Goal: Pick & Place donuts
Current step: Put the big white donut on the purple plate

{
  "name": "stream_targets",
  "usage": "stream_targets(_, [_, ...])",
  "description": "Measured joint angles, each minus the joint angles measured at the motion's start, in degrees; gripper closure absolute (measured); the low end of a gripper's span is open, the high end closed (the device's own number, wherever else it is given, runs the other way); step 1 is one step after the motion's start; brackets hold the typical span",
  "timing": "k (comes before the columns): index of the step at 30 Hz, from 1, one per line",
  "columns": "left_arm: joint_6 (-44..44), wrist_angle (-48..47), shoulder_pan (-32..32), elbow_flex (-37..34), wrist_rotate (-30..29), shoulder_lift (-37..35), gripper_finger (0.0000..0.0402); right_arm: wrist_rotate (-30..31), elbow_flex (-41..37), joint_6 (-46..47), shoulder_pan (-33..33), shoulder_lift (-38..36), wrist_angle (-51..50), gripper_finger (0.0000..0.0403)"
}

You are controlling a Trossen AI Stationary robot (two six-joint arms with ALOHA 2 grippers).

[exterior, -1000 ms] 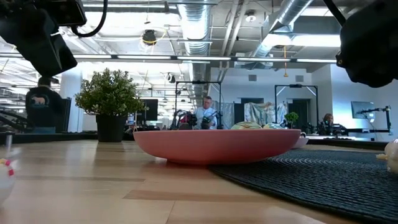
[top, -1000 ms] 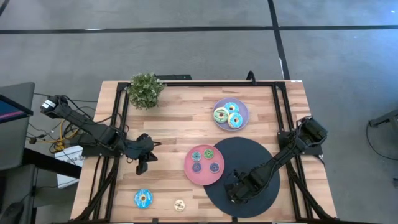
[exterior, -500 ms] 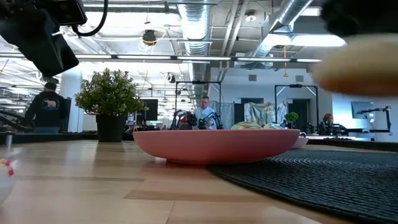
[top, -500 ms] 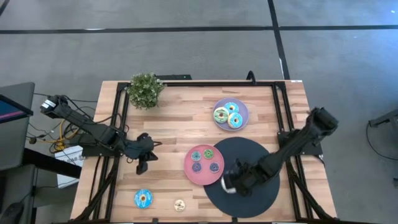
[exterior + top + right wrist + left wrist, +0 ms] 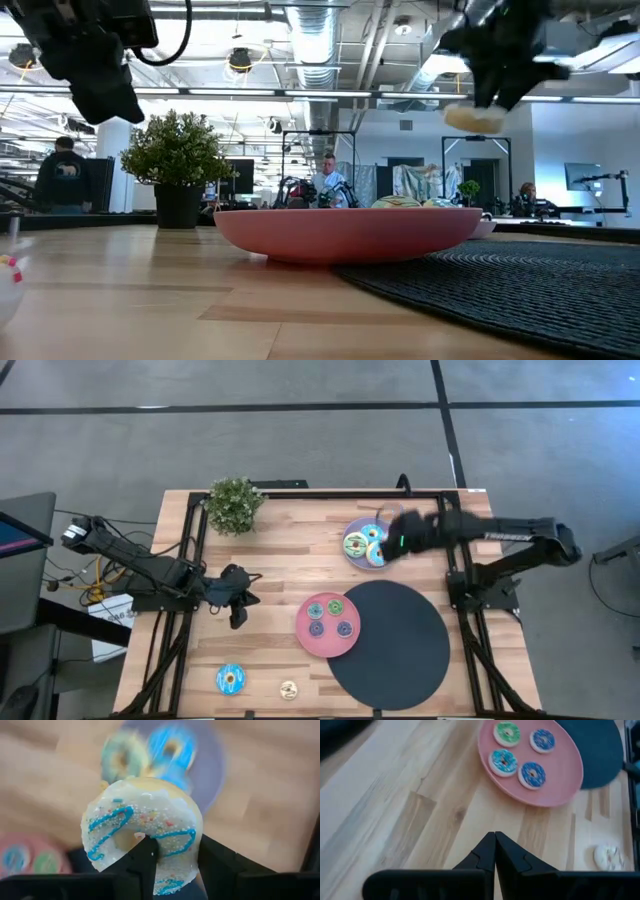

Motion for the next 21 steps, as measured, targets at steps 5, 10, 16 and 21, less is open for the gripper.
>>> stream_targets(5, [-5.75,0.04,2.13,0.0,-0.03,0.02,0.0401,-13.9,-4.61,-21.59,-23.52,-3.21,11.47,0.0292])
stream_targets(10, [-9.8,0.0,3.54,0.0,-0.09,0.02,0.0401,-23.66,-7.51,-33.41,-38.89,1.05,16.32,0.0291])
stream_targets(16, [-13.37,-0.04,3.98,0.0,-0.82,0.02,0.0401,-29.8,-7.51,-41.92,-42.6,9.38,22.07,0.0262])
stream_targets(21, [-16.34,-0.05,4.0,-0.02,-1.54,0.02,0.0401,-32.8,-7.45,-43.73,-42.25,15.79,26.66,0.023])
